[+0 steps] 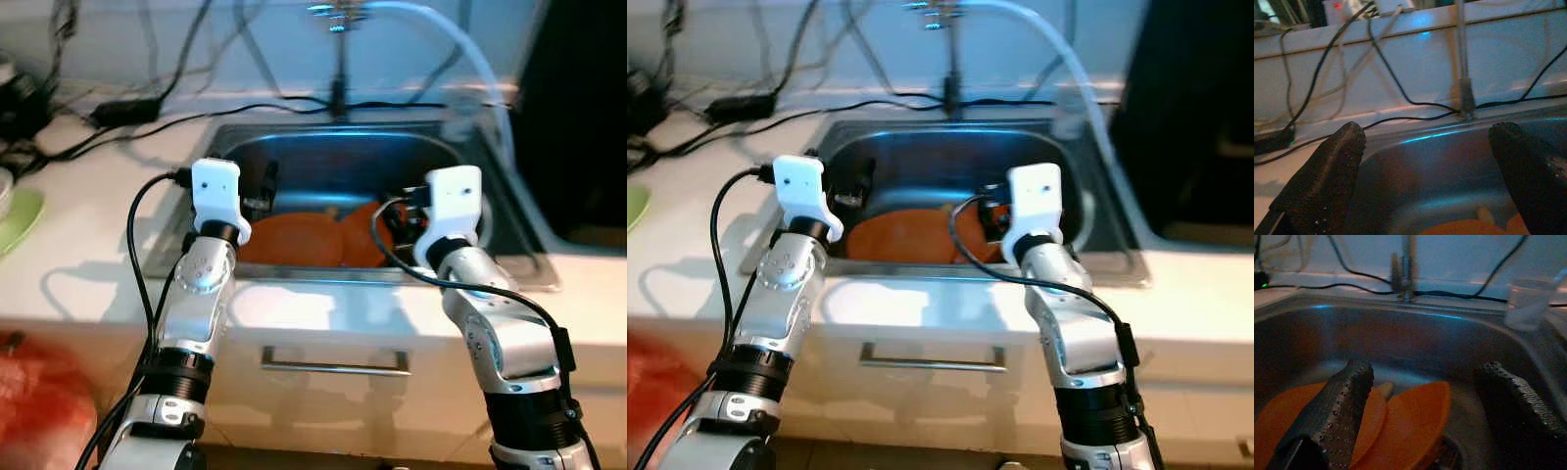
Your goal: Kitchen organization
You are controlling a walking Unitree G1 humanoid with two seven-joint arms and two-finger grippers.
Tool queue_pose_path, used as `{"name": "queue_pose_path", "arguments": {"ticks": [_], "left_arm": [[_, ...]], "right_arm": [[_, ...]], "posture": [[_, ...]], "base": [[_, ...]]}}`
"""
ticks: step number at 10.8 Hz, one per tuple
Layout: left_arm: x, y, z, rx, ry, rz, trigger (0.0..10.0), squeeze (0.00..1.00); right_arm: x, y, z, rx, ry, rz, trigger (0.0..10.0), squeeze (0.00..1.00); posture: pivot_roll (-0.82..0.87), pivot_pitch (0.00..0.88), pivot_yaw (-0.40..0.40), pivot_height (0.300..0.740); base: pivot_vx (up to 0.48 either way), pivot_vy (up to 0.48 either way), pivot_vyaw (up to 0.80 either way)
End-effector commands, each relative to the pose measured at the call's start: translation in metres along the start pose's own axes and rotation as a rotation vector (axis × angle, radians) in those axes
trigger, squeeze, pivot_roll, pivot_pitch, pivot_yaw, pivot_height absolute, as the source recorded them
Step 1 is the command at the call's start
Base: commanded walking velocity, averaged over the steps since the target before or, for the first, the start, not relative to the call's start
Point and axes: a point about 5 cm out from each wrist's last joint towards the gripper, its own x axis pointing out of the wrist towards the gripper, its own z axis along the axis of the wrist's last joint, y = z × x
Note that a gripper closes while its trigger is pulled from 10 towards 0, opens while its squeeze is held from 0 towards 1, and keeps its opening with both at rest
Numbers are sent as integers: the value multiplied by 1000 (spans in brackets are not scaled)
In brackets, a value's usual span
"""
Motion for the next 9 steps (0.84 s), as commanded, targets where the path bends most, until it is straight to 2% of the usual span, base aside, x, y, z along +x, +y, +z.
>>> {"name": "queue_pose_path", "arguments": {"ticks": [1, 3, 5, 9], "left_arm": [[7, -1, 6, -3, -3, -17, 10000, 0], [11, 6, 10, -24, 3, 12, 10000, 0], [9, 20, 7, -24, 28, 63, 10000, 0], [12, 24, 10, -13, 42, 50, 10000, 0]], "right_arm": [[0, 1, 4, 8, -26, -7, 10000, 0], [-1, 2, 2, 4, -24, 1, 10000, 0], [1, 4, 3, 9, -31, 21, 10000, 0], [4, 9, 6, 24, -46, 29, 10000, 0]], "posture": [[-127, 0, 131, 740], [-116, 0, 119, 740], [-84, 0, 111, 740], [-78, 0, 126, 740]], "base": [[0, 0, 0], [0, 0, 0], [0, 0, 0], [0, 325, 0]]}}
